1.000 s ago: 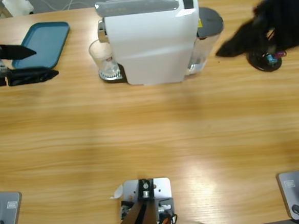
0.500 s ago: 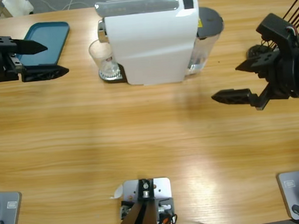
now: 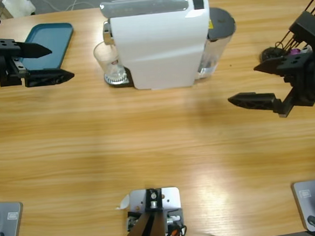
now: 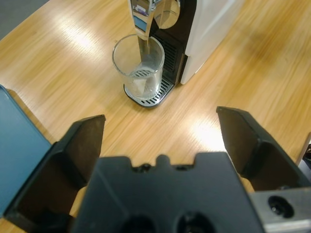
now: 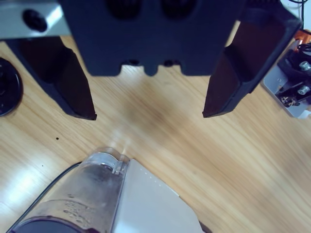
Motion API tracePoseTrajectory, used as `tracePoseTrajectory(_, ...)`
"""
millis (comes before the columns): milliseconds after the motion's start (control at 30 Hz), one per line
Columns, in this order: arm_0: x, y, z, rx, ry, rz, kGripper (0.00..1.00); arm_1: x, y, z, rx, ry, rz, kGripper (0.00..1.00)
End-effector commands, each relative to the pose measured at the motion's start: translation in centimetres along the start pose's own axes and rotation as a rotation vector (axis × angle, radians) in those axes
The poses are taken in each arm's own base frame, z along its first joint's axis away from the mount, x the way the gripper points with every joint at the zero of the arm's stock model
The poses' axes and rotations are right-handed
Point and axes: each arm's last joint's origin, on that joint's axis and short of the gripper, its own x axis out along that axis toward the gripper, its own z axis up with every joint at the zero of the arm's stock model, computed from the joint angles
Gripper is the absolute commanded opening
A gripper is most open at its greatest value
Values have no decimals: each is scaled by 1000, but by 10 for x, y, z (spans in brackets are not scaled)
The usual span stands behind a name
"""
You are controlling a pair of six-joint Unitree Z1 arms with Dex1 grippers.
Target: Pour coffee
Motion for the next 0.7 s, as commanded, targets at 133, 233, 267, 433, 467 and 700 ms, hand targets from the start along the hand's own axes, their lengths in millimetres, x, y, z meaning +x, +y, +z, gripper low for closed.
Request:
tracePoseTrajectory(133,2,-3,-4,26,6,-21,1000,2,1,-13,-3,11,4,1000)
tracePoseTrajectory(233,1,-3,-3,29,0,-19,1000,2,1,-14,-3,9,8,1000)
tracePoseTrajectory(267,1,-3,-3,28,1,-19,1000,2,1,-14,-3,10,8,1000)
tracePoseTrajectory(433,2,-1,-3,24,-1,-14,1000,2,1,-11,-3,4,8,1000)
tracePoseTrajectory(467,2,-1,-3,23,-1,-13,1000,3,1,-10,-3,5,8,1000)
tracePoseTrajectory(700,3,1,-1,19,-3,-8,1000,-2,1,-5,-3,-19,1,1000)
